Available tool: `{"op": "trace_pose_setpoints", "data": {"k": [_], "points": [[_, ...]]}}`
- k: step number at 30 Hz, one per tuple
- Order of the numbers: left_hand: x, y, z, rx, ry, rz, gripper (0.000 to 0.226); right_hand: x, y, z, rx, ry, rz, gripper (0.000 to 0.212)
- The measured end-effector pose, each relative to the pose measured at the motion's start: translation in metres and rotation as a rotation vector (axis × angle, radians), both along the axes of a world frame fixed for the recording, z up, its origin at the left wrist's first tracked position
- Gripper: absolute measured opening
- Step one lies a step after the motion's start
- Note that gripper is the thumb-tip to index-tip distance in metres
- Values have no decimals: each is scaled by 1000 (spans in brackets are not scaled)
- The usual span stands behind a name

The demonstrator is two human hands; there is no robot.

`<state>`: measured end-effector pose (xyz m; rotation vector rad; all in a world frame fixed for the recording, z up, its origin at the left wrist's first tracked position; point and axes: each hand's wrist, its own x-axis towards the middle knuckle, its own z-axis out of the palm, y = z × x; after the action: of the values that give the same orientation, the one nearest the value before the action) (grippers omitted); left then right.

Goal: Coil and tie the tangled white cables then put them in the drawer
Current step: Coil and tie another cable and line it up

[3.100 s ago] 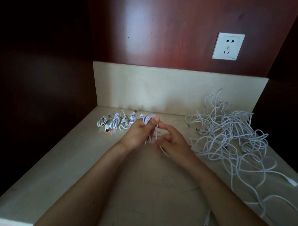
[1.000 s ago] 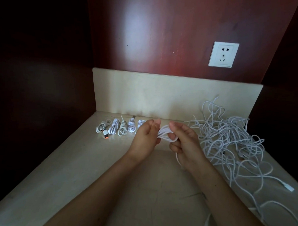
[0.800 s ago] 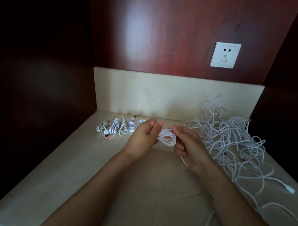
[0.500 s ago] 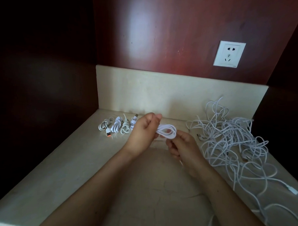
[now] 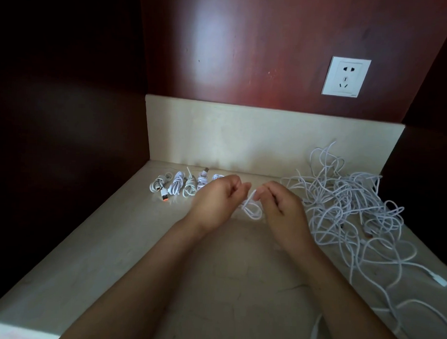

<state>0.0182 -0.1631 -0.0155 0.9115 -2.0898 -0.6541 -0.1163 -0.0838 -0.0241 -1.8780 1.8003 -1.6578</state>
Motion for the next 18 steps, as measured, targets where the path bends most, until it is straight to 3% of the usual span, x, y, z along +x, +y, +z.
{"op": "trace_pose_setpoints", "data": {"k": [4,10,18], "points": [[-1,2,0,2,32,-116,41,5,-5,-4,-14,-131,-41,25],[-2,9,-2,-118,-23,-103,40,8,-6,-5,20,-277,-38,26],[-8,7,-5,152,418,-215,31,15,-8,-2,-140,-345,-64,31]]}}
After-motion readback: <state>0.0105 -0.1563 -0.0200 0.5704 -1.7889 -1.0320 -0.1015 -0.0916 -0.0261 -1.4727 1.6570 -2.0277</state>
